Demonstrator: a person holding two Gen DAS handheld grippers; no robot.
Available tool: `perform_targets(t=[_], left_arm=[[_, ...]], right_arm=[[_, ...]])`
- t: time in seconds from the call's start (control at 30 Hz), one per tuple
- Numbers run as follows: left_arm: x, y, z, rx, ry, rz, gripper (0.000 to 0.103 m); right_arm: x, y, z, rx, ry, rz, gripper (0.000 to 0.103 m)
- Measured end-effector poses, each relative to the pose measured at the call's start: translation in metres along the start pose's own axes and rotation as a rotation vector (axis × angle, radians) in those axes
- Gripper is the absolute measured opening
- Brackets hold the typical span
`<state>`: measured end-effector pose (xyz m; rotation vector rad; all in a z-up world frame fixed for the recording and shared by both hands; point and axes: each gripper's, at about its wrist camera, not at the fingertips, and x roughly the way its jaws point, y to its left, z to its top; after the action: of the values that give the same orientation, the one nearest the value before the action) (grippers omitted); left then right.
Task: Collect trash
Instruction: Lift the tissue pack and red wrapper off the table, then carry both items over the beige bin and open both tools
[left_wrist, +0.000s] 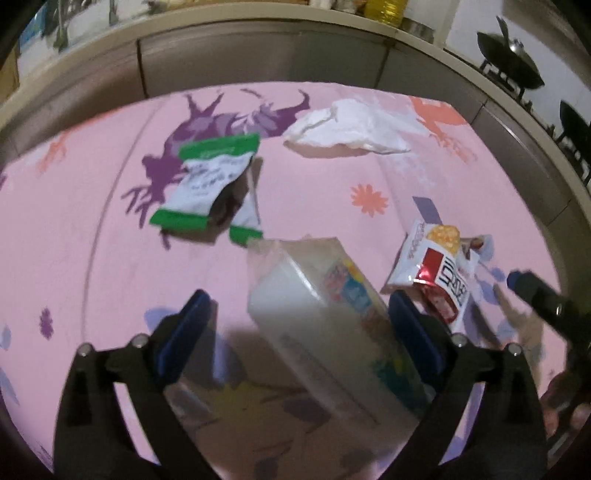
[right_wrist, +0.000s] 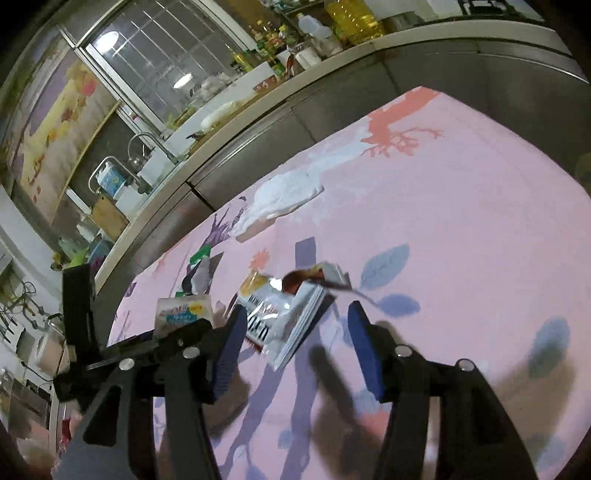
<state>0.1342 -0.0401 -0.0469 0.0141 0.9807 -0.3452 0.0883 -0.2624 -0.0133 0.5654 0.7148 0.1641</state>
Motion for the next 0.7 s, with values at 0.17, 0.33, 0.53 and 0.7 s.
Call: perform_targets(t=[0.17,0.33,0.53,0.7], left_arm=[[0.004,-0.004,-0.002,0.055,-0.018,-0.010,0.068],[-0.004,-0.009,-0.006,0.073,-0.055,-0.012,0.053],[-0.036,0.002,-0.010,0.001,-0.066,-0.172,0.039],[-0.053,-0.018,-0.002,0.012,-0.066,-0.295,0.037]], right_arm=[[0.022,-0.019,0.003,0.024,0.060,0.043,0.055],[0.035,-0.014,-0.006,0.021,0.108,0.106,0.012],[0.000,-0.024,-0.009,0.101,0.026,0.191,0.006],[-0.046,-0.047,-0.001,0.134,-0.079,0.178,0.006]])
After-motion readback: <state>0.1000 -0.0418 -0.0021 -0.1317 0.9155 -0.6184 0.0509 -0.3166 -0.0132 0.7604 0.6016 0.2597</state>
